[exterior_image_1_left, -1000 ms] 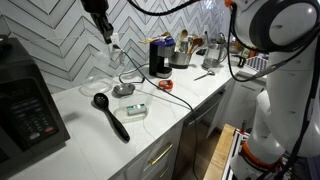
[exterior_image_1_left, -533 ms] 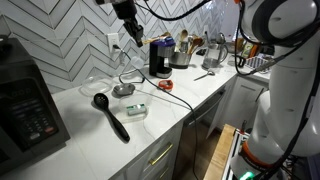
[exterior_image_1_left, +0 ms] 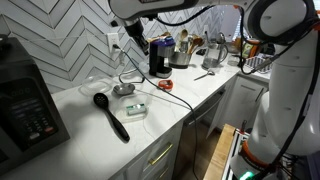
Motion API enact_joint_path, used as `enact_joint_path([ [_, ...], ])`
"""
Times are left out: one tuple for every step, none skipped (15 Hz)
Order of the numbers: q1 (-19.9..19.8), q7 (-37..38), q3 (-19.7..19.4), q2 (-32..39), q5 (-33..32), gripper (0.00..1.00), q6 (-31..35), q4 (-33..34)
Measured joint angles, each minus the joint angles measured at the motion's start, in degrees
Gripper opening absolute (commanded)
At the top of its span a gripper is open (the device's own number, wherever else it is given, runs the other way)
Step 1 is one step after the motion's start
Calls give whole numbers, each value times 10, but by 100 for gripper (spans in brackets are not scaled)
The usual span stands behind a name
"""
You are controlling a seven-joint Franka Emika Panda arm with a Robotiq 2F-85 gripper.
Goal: Pick up the measuring cup from the microwave top and put it on the metallic plate
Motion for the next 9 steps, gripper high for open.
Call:
enact_joint_path([
  [-4,0,7,12,0,0,21,-8],
  [-7,-2,16,24,-1,0,44,-14],
  [-6,-8,25,35,-5,0,67,-20],
  [-6,-15,35,46,-10,0,88,-24],
  [-5,-25,45,55,-18,0,107,-26],
  [-4,-37,52,62,-27,0,125,-28],
  [-3,-53,58,67,-34,0,140,-30],
  [-2,-74,64,70,-41,0,151,-31],
  [-2,-98,67,73,-45,0,157,-31],
])
